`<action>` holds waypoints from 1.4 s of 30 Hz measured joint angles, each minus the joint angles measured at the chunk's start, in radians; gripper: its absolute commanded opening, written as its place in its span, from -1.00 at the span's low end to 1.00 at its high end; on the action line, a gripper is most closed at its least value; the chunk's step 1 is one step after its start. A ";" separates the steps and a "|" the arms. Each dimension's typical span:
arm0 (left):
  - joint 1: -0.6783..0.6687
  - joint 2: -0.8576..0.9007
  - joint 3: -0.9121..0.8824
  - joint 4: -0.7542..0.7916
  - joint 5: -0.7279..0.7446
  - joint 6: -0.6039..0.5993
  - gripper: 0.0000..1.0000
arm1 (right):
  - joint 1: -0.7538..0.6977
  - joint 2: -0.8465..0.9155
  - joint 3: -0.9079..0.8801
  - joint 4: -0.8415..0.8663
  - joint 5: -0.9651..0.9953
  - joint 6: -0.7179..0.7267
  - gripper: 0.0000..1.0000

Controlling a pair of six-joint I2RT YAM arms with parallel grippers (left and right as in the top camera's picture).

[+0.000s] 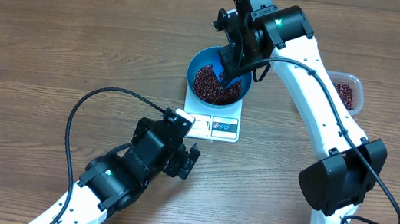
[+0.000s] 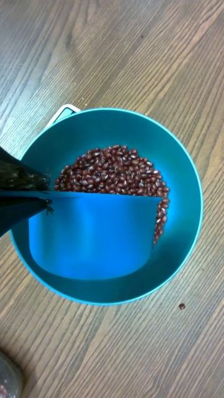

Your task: Scoop item into bowl and weigh 150g on scale

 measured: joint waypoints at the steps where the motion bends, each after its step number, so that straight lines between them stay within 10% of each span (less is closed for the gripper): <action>1: 0.000 0.000 0.000 0.000 0.000 0.000 0.99 | 0.000 0.000 0.000 -0.001 0.005 0.000 -0.93; 42: 0.000 0.000 0.000 0.000 0.000 0.000 0.99 | 0.067 0.000 0.000 -0.007 0.182 -0.020 -0.92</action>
